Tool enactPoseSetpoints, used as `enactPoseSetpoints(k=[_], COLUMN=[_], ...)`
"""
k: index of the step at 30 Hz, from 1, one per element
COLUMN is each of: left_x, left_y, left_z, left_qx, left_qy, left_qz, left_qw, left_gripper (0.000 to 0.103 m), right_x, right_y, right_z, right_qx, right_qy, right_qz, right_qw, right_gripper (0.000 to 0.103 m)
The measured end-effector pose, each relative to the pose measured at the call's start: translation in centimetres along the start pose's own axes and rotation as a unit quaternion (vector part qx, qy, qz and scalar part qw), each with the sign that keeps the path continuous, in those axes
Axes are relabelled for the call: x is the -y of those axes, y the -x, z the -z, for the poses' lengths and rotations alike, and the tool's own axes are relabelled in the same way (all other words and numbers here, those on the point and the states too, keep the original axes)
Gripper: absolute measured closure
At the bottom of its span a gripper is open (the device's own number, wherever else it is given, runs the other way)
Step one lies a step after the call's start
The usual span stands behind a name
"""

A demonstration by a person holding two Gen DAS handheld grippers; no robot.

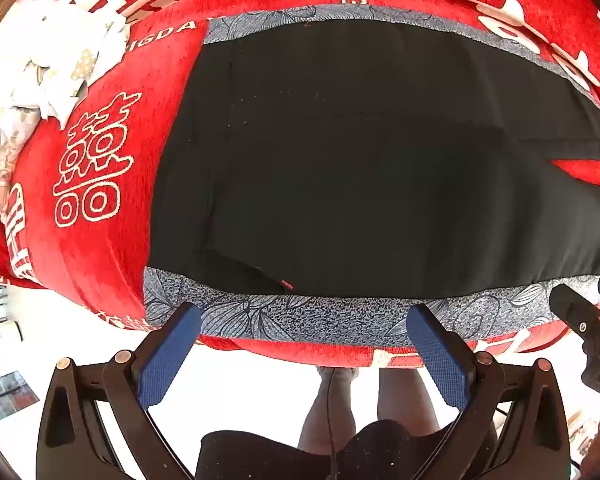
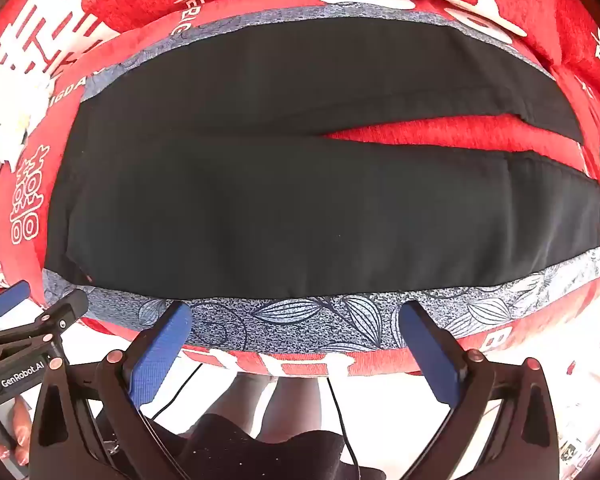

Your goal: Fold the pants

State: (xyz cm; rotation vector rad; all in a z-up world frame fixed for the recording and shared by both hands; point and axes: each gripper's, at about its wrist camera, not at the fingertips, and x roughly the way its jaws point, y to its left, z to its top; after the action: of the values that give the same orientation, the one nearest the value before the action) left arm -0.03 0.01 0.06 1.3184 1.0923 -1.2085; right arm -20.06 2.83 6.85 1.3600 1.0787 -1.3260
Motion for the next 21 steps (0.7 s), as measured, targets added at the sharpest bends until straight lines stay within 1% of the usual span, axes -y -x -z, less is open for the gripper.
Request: enactPoseSetpoints(k=[2, 3, 4, 7, 11, 21], left_x=[-0.1, -0.2, -0.4, 0.0, -0.2, -0.3], left_y=[0.1, -0.1, -0.1, 0.0, -0.4, -0.8], left_z=[0.0, 0.8, 0.9, 1.1, 0.4, 0.6], left_qx=[0.003, 0.013, 0.012, 0.003, -0.007, -0.016], left_qy=[-0.004, -0.002, -0.001, 0.001, 0.005, 0.002], left_qz=[-0.001, -0.001, 0.002, -0.009, -0.007, 0.005], left_qw=[1.0000, 0.9999, 0.9999, 1.0000, 0.9999, 0.9999], left_gripper=[0.000, 0.000, 0.000, 0.000, 0.000, 0.000], right_x=[0.0, 0.0, 0.1, 0.2, -0.1, -0.4], right_y=[0.0, 0.0, 0.0, 0.1, -0.4, -0.5], right_z=[0.0, 0.0, 0.0, 0.0, 0.2, 0.2], right_qx=[0.000, 0.000, 0.000, 0.000, -0.002, -0.005], right_qy=[-0.001, -0.002, -0.003, -0.006, -0.006, 0.000], right_qz=[-0.001, -0.001, -0.002, -0.004, -0.005, -0.001], right_qw=[1.000, 1.000, 1.000, 1.000, 1.000, 1.000], right_gripper=[0.000, 0.000, 0.000, 0.000, 0.000, 0.000])
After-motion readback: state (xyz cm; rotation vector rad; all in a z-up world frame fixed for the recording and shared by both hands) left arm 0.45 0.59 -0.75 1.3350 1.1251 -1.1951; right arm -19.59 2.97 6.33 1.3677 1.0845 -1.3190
